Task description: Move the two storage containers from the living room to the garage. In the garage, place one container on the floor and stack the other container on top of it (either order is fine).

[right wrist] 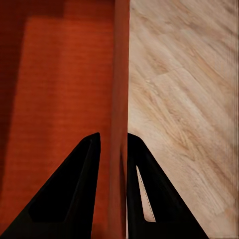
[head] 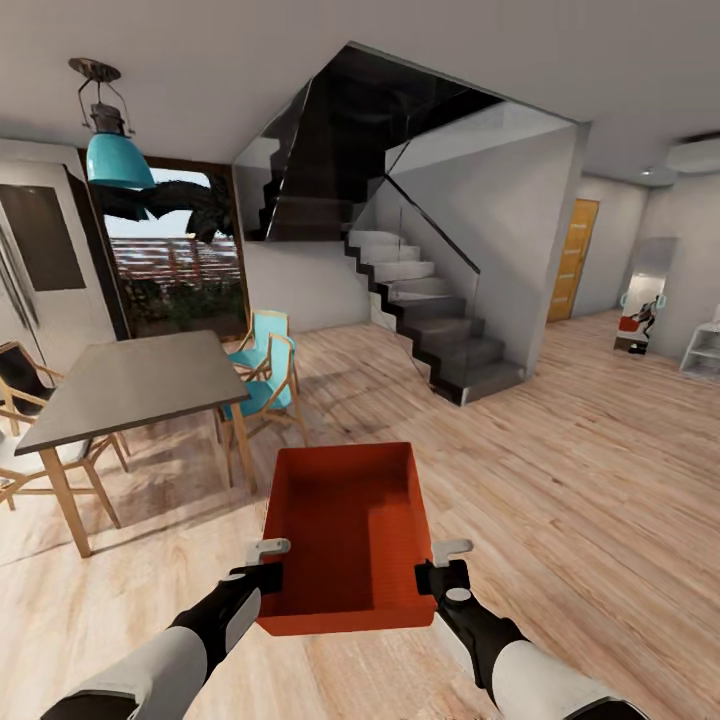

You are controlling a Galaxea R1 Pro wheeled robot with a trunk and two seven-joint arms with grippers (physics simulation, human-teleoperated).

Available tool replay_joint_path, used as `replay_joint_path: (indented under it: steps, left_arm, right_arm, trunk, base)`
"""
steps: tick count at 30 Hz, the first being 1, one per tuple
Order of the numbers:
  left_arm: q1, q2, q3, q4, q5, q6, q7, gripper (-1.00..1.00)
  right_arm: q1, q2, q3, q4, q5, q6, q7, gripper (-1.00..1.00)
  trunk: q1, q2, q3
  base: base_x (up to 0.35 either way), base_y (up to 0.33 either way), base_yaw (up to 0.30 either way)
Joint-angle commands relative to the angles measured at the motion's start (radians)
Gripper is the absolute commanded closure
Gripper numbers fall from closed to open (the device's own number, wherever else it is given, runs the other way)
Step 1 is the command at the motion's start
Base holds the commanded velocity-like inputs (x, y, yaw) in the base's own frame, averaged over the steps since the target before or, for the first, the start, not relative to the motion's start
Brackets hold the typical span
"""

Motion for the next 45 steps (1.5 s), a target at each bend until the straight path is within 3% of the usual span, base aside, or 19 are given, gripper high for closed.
replay_joint_path:
  steps: [1, 2, 16, 26, 45]
  left_arm:
    - [-0.001, 0.001, 0.001, -0.005, 0.004, 0.006, 0.009, 1.0]
    - [-0.001, 0.001, 0.051, -0.006, -0.055, 0.006, 0.009, 1.0]
    - [-0.001, 0.001, 0.049, -0.008, -0.061, 0.003, 0.011, 1.0]
    - [-0.001, 0.0, 0.05, 0.003, -0.058, -0.055, 0.012, 1.0]
    - [-0.001, -0.001, 0.04, 0.006, -0.063, -0.044, 0.011, 1.0]
  right_arm:
    - [-0.001, -0.006, 0.014, 0.008, -0.014, -0.006, -0.011, 1.0]
    - [-0.001, -0.008, 0.021, 0.023, -0.117, -0.006, -0.014, 1.0]
    - [-0.001, -0.008, 0.02, 0.028, -0.119, -0.007, -0.014, 1.0]
    - [-0.001, -0.009, 0.021, 0.029, -0.174, -0.006, -0.012, 1.0]
    - [-0.001, -0.009, 0.022, 0.03, -0.179, -0.006, -0.012, 1.0]
  trunk:
    - [0.0, -0.001, -0.001]
    - [0.0, -0.001, -0.001]
    - [0.0, -0.001, -0.001]
    - [0.0, -0.001, -0.001]
    - [0.0, -0.001, -0.001]
  base:
    - [0.0, 0.0, -0.285]
    - [0.0, 0.0, -0.285]
    - [0.0, 0.0, -0.285]
    - [0.019, 0.0, -0.285]
    - [0.298, 0.0, -0.285]
